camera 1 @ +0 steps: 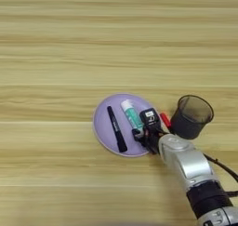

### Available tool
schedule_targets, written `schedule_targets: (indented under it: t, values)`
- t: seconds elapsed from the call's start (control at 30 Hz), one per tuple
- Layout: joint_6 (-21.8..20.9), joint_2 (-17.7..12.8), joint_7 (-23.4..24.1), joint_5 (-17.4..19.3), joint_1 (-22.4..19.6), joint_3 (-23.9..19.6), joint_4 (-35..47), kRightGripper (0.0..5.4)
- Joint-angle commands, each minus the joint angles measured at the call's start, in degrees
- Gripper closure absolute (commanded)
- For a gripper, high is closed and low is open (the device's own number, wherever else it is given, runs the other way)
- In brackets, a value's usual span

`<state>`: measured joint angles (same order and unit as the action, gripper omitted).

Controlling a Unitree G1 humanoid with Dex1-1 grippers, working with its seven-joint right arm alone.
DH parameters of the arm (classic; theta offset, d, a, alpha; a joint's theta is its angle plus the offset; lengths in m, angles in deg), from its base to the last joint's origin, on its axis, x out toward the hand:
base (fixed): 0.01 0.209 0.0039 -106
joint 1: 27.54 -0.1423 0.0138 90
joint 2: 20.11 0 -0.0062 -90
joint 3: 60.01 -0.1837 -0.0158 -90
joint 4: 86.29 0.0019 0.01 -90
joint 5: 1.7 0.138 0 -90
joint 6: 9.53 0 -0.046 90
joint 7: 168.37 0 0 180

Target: Move the objects on the table

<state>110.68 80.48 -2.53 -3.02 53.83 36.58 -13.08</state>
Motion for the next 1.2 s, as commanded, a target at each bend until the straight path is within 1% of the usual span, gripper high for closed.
schedule_targets:
  t: [0.03, 0.17, 0.33, 0.5, 0.67, 0.93, 1.03, 1.2]
  values:
    - [-3.0, 0.0, 0.4, 0.4, -2.9, -0.6, 2.9, 3.74]
    - [-3.3, 0.0, 0.4, 0.4, -2.7, -0.7, 3.3, 3.74]
    - [-6.1, -0.1, 1.1, -0.1, -2.6, -0.7, 4.4, 3.74]
    - [-8.0, 0.0, 1.6, -0.2, -2.5, -0.9, 5.4, 3.74]
    - [-8.6, -0.1, 1.9, 0.0, -2.3, -1.0, 6.1, 3.74]
    - [-7.8, -0.2, 2.0, 0.8, -2.3, -2.3, 7.9, 3.74]
    - [-6.5, 0.0, 1.8, 2.1, -2.5, -3.8, 9.4, 3.74]
    - [-4.8, -0.9, 1.8, 3.2, -2.8, -5.7, 13.6, 3.74]
